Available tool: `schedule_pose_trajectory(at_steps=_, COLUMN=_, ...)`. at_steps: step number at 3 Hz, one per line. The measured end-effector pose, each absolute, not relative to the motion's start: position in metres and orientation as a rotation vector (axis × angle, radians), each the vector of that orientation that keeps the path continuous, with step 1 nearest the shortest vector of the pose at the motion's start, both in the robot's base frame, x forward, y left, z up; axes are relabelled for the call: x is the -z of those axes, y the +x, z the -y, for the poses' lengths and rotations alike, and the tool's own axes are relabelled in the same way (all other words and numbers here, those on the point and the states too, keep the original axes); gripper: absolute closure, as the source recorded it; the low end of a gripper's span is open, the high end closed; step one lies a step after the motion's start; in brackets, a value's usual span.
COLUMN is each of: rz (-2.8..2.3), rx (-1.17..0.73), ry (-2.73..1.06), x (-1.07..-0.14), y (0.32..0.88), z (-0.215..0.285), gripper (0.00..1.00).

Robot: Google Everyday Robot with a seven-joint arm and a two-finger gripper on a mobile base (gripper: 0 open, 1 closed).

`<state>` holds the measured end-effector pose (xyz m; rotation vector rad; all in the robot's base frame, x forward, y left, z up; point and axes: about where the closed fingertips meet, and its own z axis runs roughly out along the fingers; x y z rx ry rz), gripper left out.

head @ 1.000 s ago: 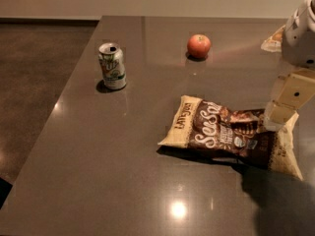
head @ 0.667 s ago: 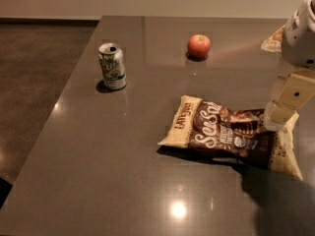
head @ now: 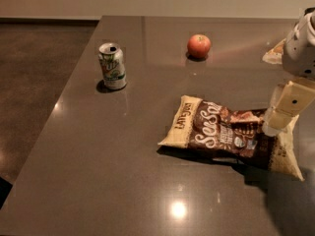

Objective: Pick brown chip bag

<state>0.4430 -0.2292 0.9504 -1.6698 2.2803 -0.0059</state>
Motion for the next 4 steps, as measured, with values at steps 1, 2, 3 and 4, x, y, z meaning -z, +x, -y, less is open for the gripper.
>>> schedule_pose_trajectory(at_steps=1, rz=-2.344, rx=-0.04, ry=-1.648, x=-0.925, y=0.446, z=0.24, gripper=0.0)
schedule_pose_trajectory(at_steps=2, rz=-2.383, rx=-0.041, ry=-1.645, x=-0.91, y=0.447, z=0.247, gripper=0.0)
schedule_pose_trajectory(at_steps=3, rz=-2.411, rx=-0.067, ry=-1.618, x=-0.895, y=0.449, z=0.256, gripper=0.0)
schedule_pose_trajectory(at_steps=4, rz=-2.477, rx=-0.093, ry=-1.581, x=-0.885, y=0.449, z=0.263, gripper=0.0)
